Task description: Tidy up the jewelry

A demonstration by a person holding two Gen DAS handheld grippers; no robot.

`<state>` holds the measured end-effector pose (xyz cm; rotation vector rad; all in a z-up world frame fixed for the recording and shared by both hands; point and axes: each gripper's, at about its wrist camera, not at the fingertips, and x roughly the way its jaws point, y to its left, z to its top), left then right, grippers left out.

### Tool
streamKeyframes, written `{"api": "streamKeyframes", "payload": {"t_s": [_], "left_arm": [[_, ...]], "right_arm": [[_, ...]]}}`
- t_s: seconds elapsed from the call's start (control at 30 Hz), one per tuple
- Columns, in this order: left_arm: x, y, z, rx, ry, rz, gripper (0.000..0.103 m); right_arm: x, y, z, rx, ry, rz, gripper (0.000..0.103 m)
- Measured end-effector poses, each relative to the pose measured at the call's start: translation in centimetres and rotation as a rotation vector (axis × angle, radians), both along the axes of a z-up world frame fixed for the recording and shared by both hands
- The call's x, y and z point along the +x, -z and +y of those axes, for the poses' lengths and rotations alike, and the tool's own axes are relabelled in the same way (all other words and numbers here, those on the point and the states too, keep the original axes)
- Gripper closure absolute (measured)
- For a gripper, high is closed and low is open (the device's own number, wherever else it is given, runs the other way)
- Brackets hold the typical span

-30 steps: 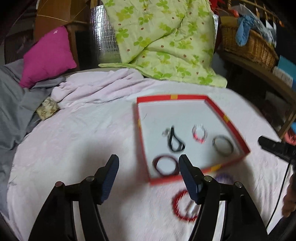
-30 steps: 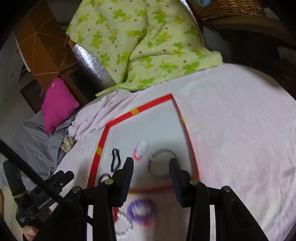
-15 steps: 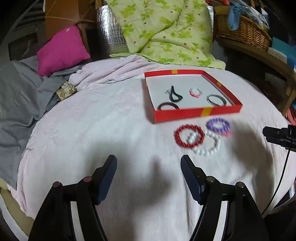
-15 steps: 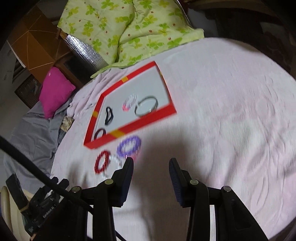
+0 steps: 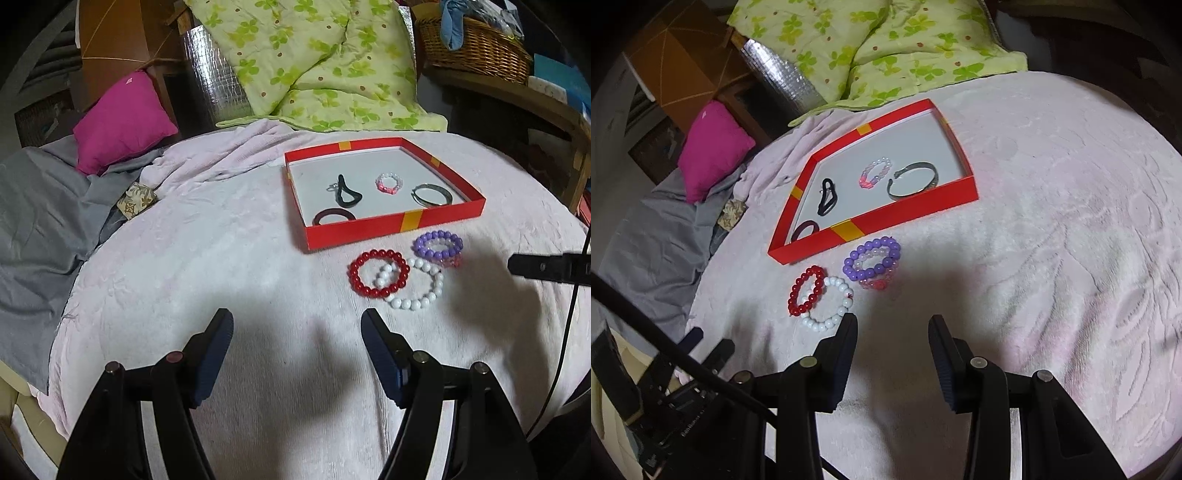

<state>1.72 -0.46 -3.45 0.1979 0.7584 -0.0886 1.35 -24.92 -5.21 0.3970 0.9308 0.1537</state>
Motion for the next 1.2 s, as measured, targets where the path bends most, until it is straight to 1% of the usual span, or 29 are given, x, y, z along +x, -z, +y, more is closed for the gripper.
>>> {"api": "streamKeyframes", "payload": {"t_s": [0.1,0.33,0.93,1.2], "left_arm": [[0.27,-0.09,0.01,-0.015,-0.007,0.006,0.031],[0.6,-0.07,-0.44,-0.018,-0.015,0.013,0.031],[1.0,0.5,-0.78,0.022,-0.023,0.029,0.031],[1.06,0.74,-0.62,0.025,-0.025,0.046,0.031]], "right_arm": [[0.08,0.09,0.34,-0.004,-0.013,0.005,0.06],[0.11,0.0,1.08,-0.022,-0.04,-0.002,0.06],[-0.19,-0.12,0.61,-0.037,-0.038,0.002,0.06],[-0.19,-0.08,0.65,-0.036,-0.039,0.002,0.06]]}}
